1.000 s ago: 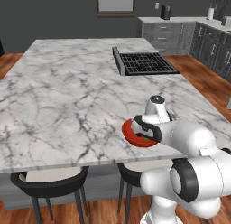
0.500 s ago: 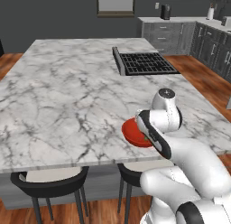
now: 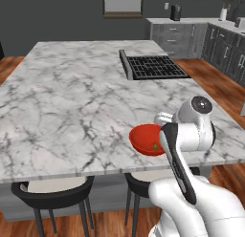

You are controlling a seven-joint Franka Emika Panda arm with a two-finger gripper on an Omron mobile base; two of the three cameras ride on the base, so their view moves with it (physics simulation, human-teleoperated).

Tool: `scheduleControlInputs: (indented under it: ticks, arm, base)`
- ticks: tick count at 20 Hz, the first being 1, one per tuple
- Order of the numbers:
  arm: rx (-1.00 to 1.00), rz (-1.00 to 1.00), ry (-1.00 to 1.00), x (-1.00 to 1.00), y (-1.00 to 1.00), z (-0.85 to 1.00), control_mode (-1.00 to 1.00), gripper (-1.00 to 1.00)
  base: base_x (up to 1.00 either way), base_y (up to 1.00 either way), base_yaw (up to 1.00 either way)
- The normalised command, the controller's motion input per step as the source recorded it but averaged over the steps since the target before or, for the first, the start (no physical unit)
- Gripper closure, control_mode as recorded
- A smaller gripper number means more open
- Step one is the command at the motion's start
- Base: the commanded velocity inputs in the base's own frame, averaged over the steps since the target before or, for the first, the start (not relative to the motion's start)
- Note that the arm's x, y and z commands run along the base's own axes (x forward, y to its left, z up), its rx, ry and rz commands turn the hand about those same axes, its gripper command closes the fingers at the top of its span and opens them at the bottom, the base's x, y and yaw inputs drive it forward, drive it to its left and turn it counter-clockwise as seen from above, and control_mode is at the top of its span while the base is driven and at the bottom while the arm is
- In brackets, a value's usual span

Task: There is a bowl on the dining counter. Grab a lemon wedge from the fridge and place it in the bowl. Then get the liquor bottle and glass cup from the cabinet and place them next to the bowl.

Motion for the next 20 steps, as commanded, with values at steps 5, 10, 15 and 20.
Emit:
scheduleControlInputs:
  ticks: [5,10,15,20]
  arm:
    - [-0.02,0.01,-0.26,-0.64,-0.14,0.72,-1.0,-1.0]
    - [-0.09,0.0,-0.34,-0.78,-0.06,0.44,-1.0,-1.0]
    - [-0.13,0.02,-0.38,-0.74,0.0,0.25,-1.0,-1.0]
    - [-0.14,0.05,-0.26,-0.65,0.08,0.01,-1.0,-1.0]
  base:
    - [0.0,0.0,0.0]
    - [0.0,0.0,0.0]
    - [0.0,0.0,0.0]
    - [0.0,0.0,0.0]
